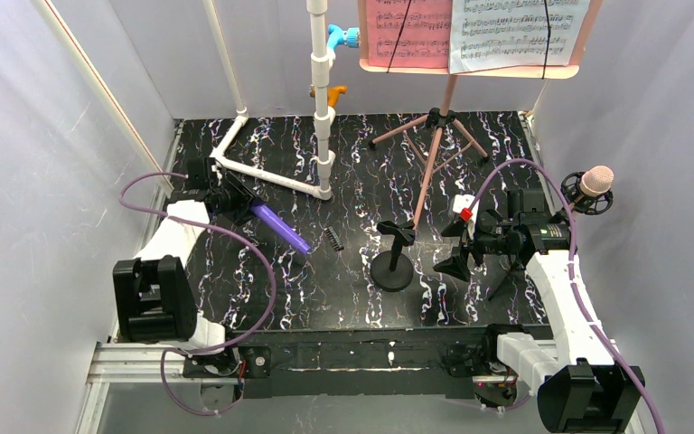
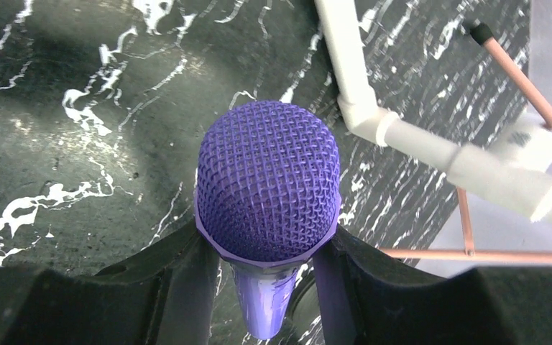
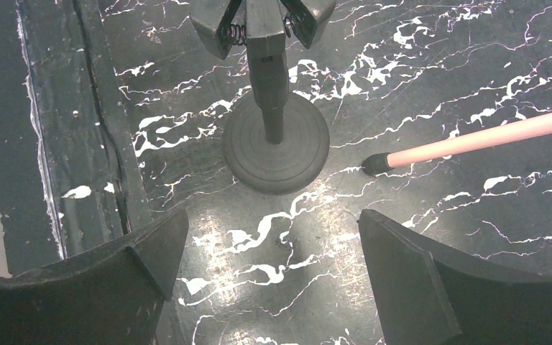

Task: Pack up the instrument practice props
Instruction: Place the microphone at the center of the board.

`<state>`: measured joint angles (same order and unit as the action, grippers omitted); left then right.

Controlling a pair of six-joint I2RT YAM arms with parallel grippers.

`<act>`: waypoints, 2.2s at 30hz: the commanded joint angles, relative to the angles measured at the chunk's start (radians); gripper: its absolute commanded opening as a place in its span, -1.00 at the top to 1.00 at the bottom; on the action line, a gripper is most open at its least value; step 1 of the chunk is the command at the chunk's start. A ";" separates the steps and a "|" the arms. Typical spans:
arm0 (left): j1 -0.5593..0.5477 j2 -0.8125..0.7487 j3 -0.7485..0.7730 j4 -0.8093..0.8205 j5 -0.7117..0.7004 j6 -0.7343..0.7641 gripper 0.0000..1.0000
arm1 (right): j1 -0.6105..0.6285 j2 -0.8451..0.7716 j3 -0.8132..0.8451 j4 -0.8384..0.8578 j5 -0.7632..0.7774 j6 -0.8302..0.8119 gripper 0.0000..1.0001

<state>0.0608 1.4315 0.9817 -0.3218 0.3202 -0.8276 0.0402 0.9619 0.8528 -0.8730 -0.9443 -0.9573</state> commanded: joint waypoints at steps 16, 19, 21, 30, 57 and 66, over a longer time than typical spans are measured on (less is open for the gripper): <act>0.020 0.287 0.180 0.043 -0.228 -0.284 0.42 | -0.002 -0.011 -0.014 -0.002 0.001 -0.016 -0.97; 0.020 0.309 0.193 0.044 -0.234 -0.280 0.13 | -0.003 -0.011 -0.014 -0.001 0.002 -0.016 -0.97; 0.019 0.324 0.196 0.046 -0.230 -0.279 -0.01 | -0.002 -0.012 -0.014 -0.002 0.002 -0.017 -0.97; 0.024 0.346 0.196 0.038 -0.218 -0.275 -0.43 | -0.003 -0.008 -0.014 -0.002 0.006 -0.017 -0.97; 0.030 0.281 0.177 0.008 -0.129 -0.118 -0.96 | -0.002 -0.009 -0.024 0.011 0.016 -0.018 -0.97; 0.030 0.231 0.179 -0.041 -0.115 -0.034 -0.96 | -0.003 -0.009 -0.026 0.014 0.018 -0.017 -0.97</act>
<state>0.0841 1.7546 1.1545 -0.3305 0.1951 -0.9440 0.0395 0.9619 0.8337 -0.8658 -0.9180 -0.9665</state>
